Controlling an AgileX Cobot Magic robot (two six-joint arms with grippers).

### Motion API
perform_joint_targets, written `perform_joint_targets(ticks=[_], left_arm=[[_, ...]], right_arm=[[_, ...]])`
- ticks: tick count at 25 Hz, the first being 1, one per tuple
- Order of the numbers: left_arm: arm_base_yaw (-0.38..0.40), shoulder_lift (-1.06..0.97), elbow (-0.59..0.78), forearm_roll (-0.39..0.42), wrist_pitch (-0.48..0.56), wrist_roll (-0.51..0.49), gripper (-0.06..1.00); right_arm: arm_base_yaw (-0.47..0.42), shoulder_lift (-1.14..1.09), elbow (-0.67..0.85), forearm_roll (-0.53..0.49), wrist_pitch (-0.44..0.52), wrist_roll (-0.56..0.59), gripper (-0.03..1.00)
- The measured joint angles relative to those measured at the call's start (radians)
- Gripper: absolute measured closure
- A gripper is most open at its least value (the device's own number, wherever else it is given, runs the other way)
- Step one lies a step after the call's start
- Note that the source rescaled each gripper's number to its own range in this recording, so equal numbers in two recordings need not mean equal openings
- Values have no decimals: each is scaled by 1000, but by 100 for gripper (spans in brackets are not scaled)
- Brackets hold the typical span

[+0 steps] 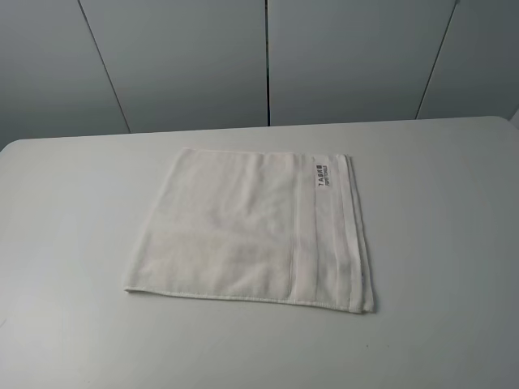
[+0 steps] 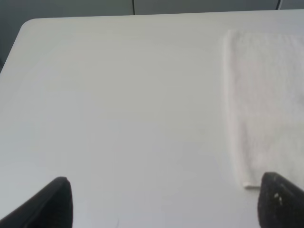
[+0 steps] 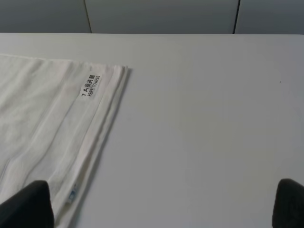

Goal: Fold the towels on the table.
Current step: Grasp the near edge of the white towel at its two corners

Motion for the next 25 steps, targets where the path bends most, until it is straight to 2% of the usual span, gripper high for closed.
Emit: perform_joint_targets(ticks=[25], left_arm=[[0, 0, 0, 0, 0, 0, -6]], right_arm=[[0, 0, 0, 0, 0, 0, -3]])
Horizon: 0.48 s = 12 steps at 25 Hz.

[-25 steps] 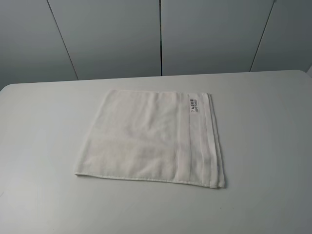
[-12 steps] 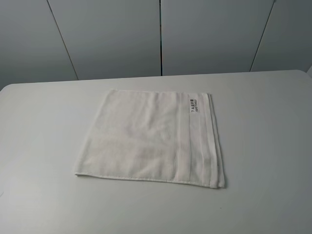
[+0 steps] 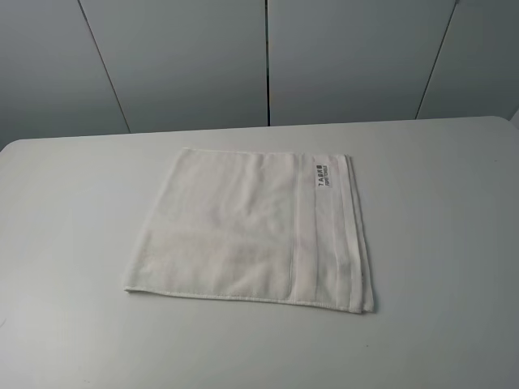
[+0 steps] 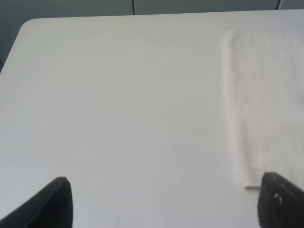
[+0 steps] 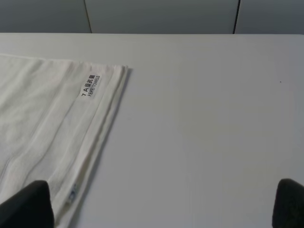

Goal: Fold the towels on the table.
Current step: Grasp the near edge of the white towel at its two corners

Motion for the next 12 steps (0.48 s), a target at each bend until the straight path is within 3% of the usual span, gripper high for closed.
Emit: perform_joint_targets(ticks=[12], left_arm=[[0, 0, 0, 0, 0, -6, -6]], right_arm=[[0, 0, 0, 0, 0, 0, -3]])
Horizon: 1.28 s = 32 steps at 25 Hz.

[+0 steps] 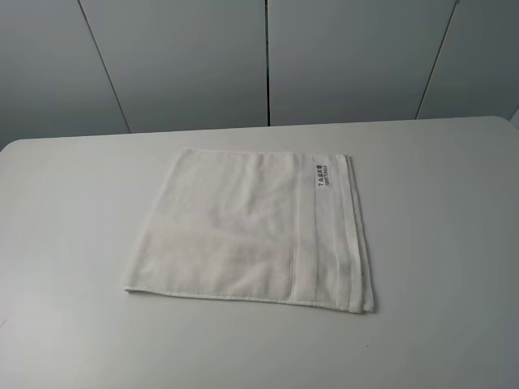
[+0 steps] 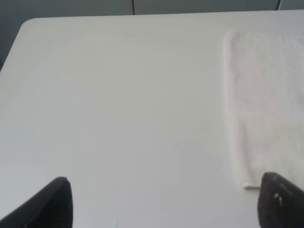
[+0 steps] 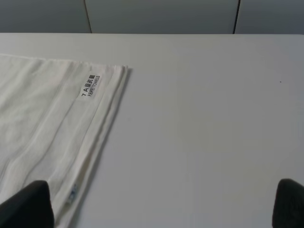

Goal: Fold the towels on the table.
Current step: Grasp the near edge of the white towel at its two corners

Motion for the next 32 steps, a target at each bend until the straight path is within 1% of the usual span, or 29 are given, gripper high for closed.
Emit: perform_joint_targets(ticks=[9, 13, 18, 22, 26, 28, 30, 32], left_arm=[[0, 0, 0, 0, 0, 0, -6], [0, 0, 0, 0, 0, 0, -6], [0, 0, 0, 1, 0, 0, -6], [0, 0, 0, 4, 0, 0, -6], [0, 0, -2, 10, 0, 0, -6], [0, 0, -15, 12, 0, 0, -6], [0, 20, -31, 14, 0, 0, -6], [0, 70, -51, 14, -18, 6, -6]], right_arm=[[0, 0, 0, 0, 0, 0, -3], [0, 0, 0, 26, 0, 0, -3], [0, 0, 0, 28, 0, 0, -3], [0, 0, 0, 23, 0, 36, -3], [0, 0, 0, 31, 0, 46, -3], [0, 0, -4, 45, 17, 61, -3], [0, 24, -20, 48, 33, 65, -3], [0, 84, -44, 49, 27, 50, -3]])
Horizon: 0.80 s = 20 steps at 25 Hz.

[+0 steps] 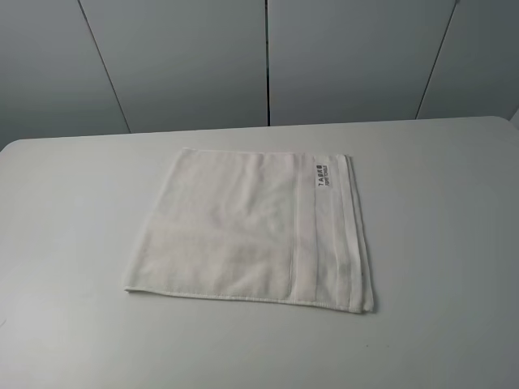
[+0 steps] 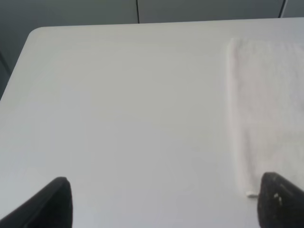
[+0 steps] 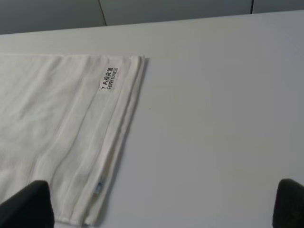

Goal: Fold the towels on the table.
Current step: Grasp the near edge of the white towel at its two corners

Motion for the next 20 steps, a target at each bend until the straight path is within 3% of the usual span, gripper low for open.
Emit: perform_joint_targets(ticks=[6, 16, 20], left_arm=[[0, 283, -68, -43, -105, 126, -6], [0, 916, -235, -325, -175, 555, -6], [-32, 1114, -277, -376, -190, 711, -6]], right_arm=[[0, 264, -110, 52, -53, -109, -3], [0, 767, -261, 278, -99, -501, -3], [0, 921, -268, 309, -98, -633, -3]])
